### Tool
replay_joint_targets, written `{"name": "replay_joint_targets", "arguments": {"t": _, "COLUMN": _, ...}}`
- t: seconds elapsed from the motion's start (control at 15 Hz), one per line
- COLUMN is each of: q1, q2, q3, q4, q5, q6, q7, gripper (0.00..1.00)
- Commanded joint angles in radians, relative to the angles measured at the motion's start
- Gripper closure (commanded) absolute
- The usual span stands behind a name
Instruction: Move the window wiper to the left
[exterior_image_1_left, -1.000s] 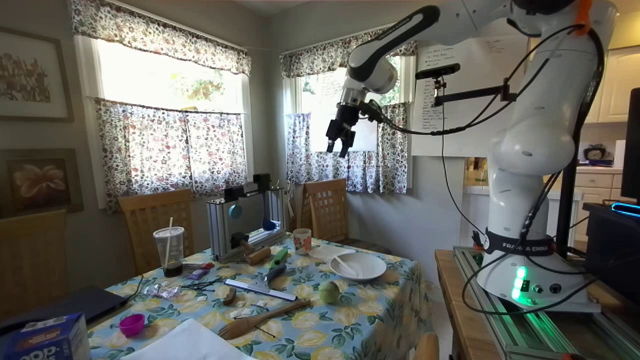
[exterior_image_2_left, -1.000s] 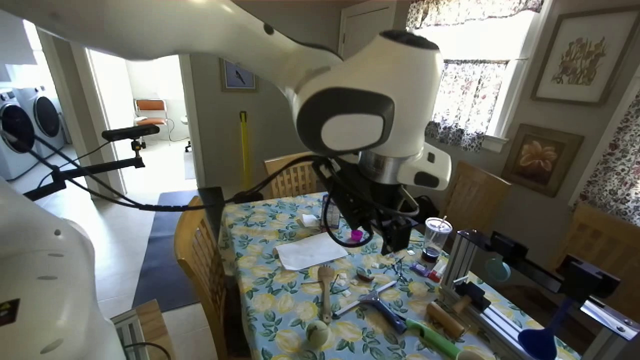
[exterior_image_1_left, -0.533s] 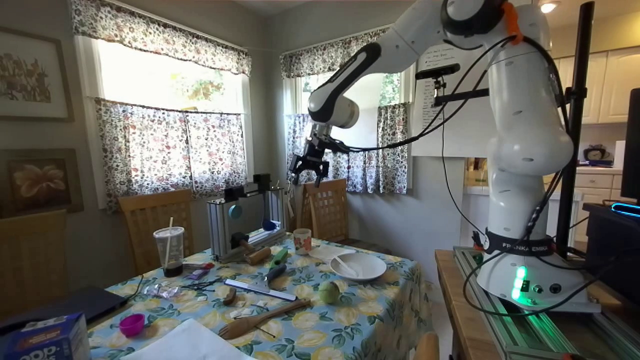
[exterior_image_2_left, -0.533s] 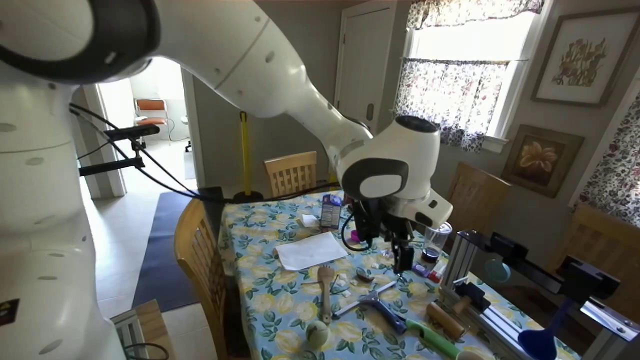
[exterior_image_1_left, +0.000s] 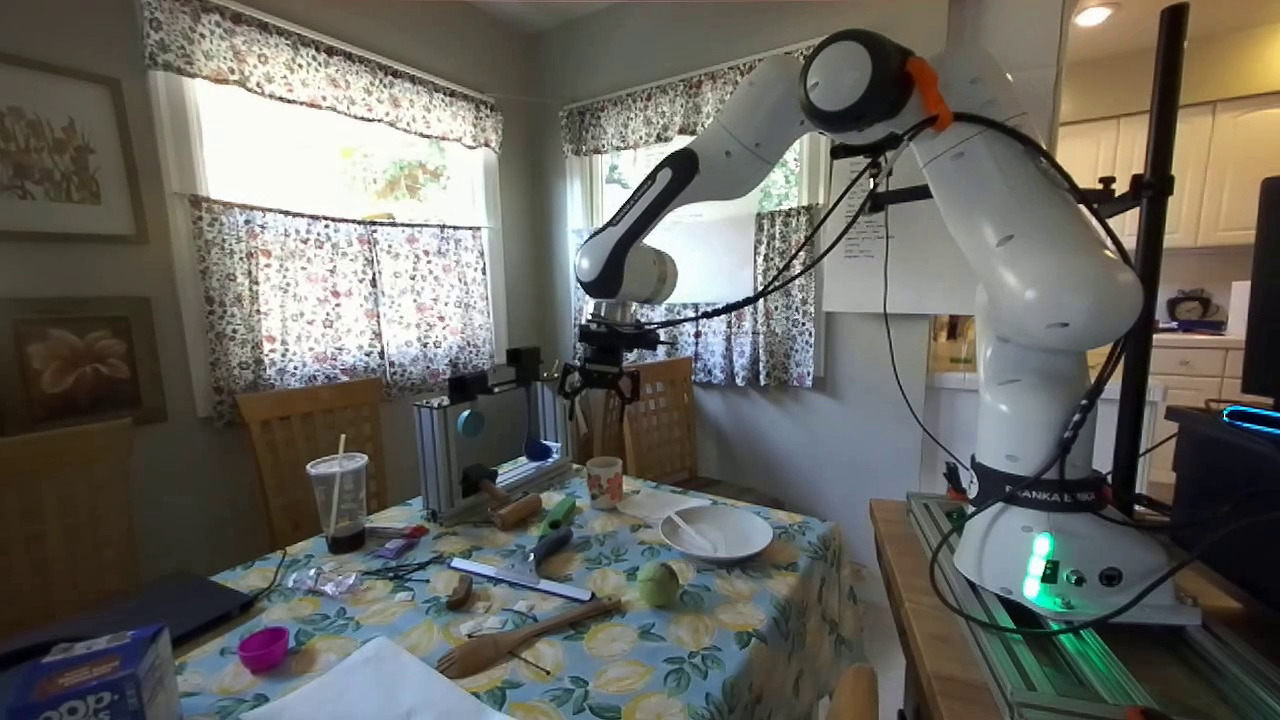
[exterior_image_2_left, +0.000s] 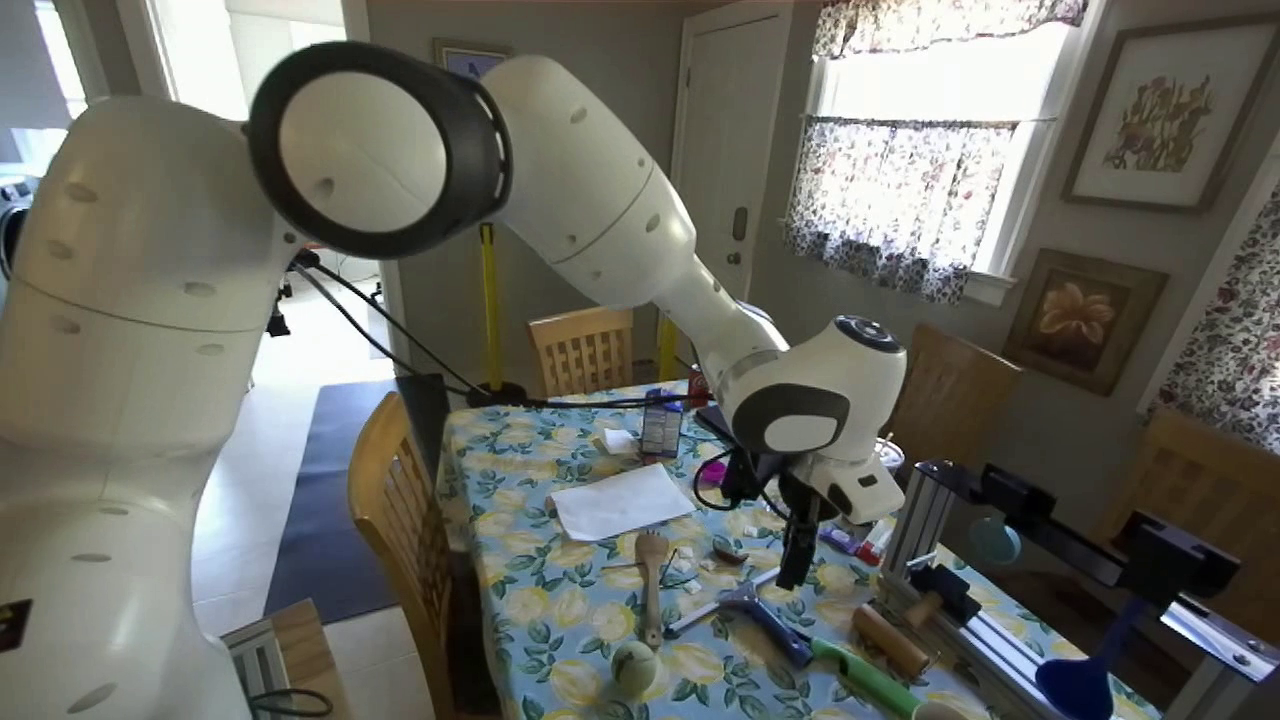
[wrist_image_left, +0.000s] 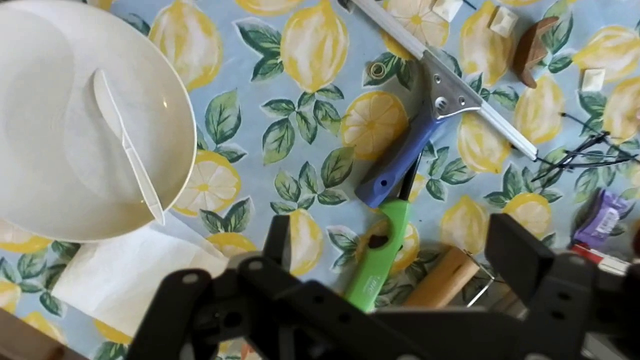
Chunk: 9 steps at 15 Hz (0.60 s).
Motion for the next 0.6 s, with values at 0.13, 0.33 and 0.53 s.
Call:
{"name": "replay_joint_targets", "arguments": {"t": 0.13, "q1": -0.014, "q2": 0.044, "q3": 0.014, "q4": 0.025, "q5": 0.02, "q6": -0.003, "q7": 0.091, "gripper": 0.0}}
{"name": "replay_joint_targets", "arguments": {"t": 0.33, "q1": -0.014, "q2": 0.043, "q3": 0.014, "q4": 0.025, "q5": 0.02, "q6": -0.003, "q7": 0.089, "gripper": 0.0}}
{"name": "replay_joint_targets", "arguments": {"t": 0.53, "q1": -0.011, "q2": 0.075, "q3": 0.006, "q4": 0.048, "q5": 0.018, "q6": -0.004, "q7": 0.123, "gripper": 0.0}}
